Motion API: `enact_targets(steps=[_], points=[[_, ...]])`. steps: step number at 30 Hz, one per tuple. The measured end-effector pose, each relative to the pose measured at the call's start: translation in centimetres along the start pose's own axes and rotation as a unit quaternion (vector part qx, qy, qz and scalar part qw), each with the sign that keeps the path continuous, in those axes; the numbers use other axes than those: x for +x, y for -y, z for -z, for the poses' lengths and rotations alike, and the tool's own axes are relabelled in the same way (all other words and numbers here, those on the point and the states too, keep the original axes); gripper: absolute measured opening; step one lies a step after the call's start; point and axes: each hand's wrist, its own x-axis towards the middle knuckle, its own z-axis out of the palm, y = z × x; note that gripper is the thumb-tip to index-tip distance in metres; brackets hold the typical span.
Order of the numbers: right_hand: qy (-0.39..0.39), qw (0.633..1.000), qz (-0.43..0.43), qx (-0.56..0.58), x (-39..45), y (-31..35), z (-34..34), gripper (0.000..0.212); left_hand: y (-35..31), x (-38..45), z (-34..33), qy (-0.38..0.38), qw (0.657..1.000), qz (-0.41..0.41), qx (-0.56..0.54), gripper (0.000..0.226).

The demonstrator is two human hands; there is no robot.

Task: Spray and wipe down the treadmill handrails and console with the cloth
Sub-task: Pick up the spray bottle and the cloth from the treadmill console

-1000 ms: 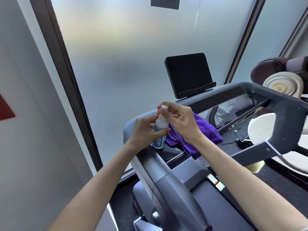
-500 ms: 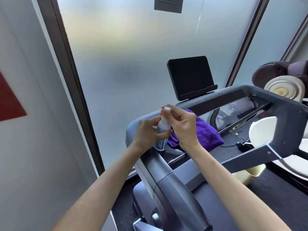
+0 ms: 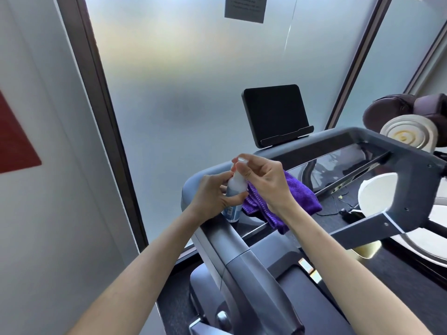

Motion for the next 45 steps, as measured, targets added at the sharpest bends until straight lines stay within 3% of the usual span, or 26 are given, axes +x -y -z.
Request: enact_targets(steps=[2, 6, 11, 18, 22, 24, 27, 34, 45], points=[[-0.005, 1.0, 0.012, 0.028, 0.8, 1.1, -0.3, 0.025, -0.3, -0.1, -0.2, 0.008, 1.0, -0.021, 0.013, 0.015], [0.007, 0.999, 0.037, 0.02, 2.4, 2.6, -1.0, 0.024, -0.8, -0.3, -0.4, 0.005, 0.999, -0.022, 0.027, 0.02], [-0.016, 1.0, 0.012, -0.007, 1.4, 1.4, 1.7, 0.03, -1.1, -0.4, 0.2, -0.008, 1.0, 0.03, 0.0, 0.022], [0.021, 0.999, -0.029, -0.005, 0.8, 1.1, 2.5, 0.032, -2.5, -0.9, 1.3, -0.021, 0.999, 0.035, 0.001, 0.024], [0.019, 0.986, -0.08, -0.148, 0.1, 0.6, 4.3, 0.043, -3.7, -0.9, 3.0, -0.06, 0.998, 0.019, -0.011, 0.024], [0.039, 0.957, -0.095, -0.27, -0.4, 0.2, 4.9, 0.043, -4.3, -0.8, 3.8, -0.082, 0.996, 0.009, -0.017, 0.022], [0.089, 0.902, -0.045, -0.42, -1.0, -0.6, 4.3, 0.031, -4.9, -0.9, 4.5, -0.101, 0.994, 0.006, -0.031, 0.022], [0.212, 0.859, 0.018, -0.466, -1.2, -2.6, 1.9, 0.018, -4.9, -1.5, 4.2, -0.09, 0.994, 0.029, -0.052, 0.019], [0.204, 0.865, 0.024, -0.457, -1.5, -3.5, 1.8, 0.033, -4.5, -1.7, 4.2, -0.056, 0.993, 0.053, -0.094, 0.036]])
